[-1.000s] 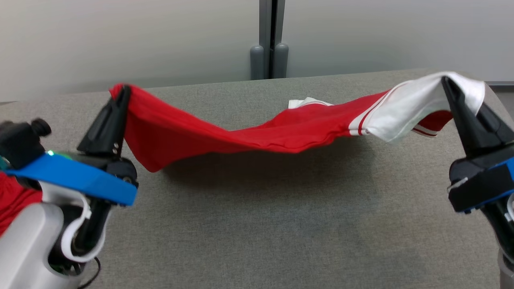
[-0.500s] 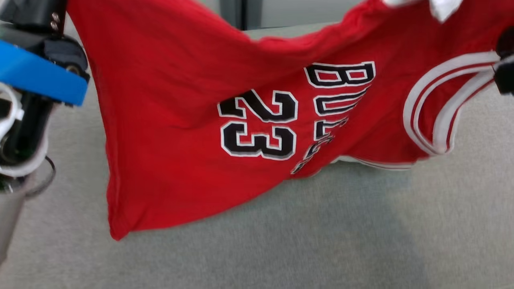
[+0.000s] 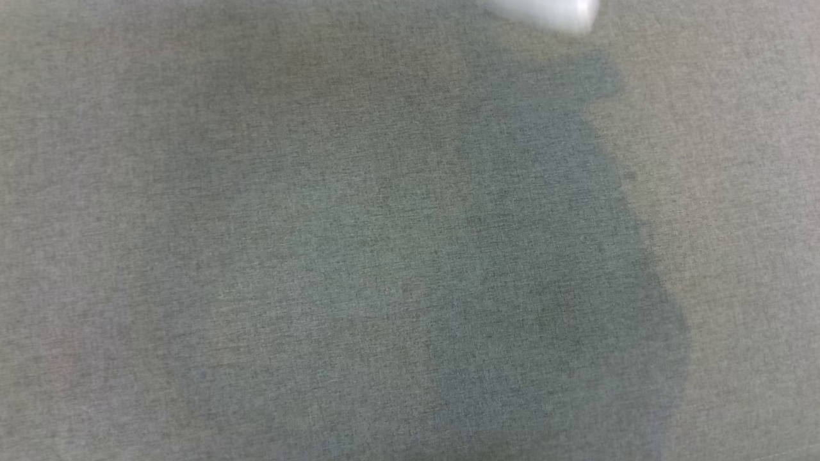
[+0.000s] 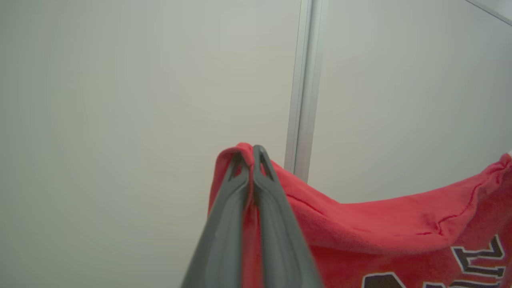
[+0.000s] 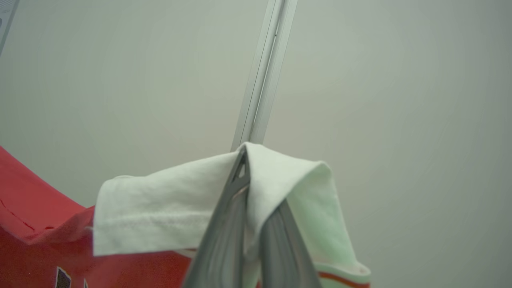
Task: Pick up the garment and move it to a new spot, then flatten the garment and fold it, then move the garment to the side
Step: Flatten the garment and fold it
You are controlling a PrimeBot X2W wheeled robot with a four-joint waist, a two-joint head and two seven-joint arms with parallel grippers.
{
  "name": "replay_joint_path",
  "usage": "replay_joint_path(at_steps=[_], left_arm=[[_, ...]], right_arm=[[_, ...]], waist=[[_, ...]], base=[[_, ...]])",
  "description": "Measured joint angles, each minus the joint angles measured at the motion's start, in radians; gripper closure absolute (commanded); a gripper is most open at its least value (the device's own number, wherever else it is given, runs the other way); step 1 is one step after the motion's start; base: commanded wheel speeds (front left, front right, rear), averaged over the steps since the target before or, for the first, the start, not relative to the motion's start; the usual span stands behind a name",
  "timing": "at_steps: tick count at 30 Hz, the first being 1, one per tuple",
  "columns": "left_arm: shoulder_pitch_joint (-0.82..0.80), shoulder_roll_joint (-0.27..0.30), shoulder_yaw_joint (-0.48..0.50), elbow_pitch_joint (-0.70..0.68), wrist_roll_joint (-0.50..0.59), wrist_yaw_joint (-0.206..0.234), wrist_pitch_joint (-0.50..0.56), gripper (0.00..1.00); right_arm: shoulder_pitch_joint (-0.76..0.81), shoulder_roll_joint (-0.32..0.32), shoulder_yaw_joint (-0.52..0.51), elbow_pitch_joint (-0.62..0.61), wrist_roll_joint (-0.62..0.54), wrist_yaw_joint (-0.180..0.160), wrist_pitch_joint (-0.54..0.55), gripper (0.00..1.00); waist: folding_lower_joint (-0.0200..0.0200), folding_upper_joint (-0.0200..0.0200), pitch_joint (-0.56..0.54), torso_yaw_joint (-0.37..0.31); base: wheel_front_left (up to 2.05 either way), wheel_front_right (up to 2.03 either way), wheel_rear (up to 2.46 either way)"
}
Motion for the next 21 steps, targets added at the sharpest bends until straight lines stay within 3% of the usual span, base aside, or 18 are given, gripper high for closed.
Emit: replay_joint_path(at_steps=[3,7,12,15,21], left_arm=[[-0.04,-0.019,-0.013,0.062,0.028,-0.026,-0.062,1.0],[-0.047,-0.021,-0.019,0.123,0.043,-0.044,-0.106,1.0],[0.054,-0.028,-0.037,0.228,0.04,-0.072,-0.142,1.0],[0.189,-0.051,-0.056,0.316,0.023,-0.096,-0.159,1.0],[0.361,-0.095,-0.095,0.385,0.017,-0.118,-0.168,1.0]], right_arm=[[-0.037,0.002,0.003,0.062,0.016,0.0,-0.066,1.0],[-0.029,0.004,0.036,0.12,0.04,0.0,-0.074,1.0],[0.111,0.002,0.156,0.198,0.091,0.0,-0.037,1.0],[0.253,-0.002,0.241,0.243,0.16,0.0,0.033,1.0],[0.433,-0.037,0.295,0.263,0.275,0.0,0.201,1.0]], waist=[[-0.0002,-0.0002,-0.005,0.007],[-0.0002,-0.0003,-0.004,0.005],[0.0,-0.0002,0.009,-0.006],[0.0001,-0.0002,-0.004,-0.008],[-0.0001,-0.0003,-0.059,0.008]], base=[[0.0,0.0,0.0],[0.0,0.0,0.0],[0.0,0.0,0.0],[0.0,0.0,0.0],[0.0,0.0,0.0]])
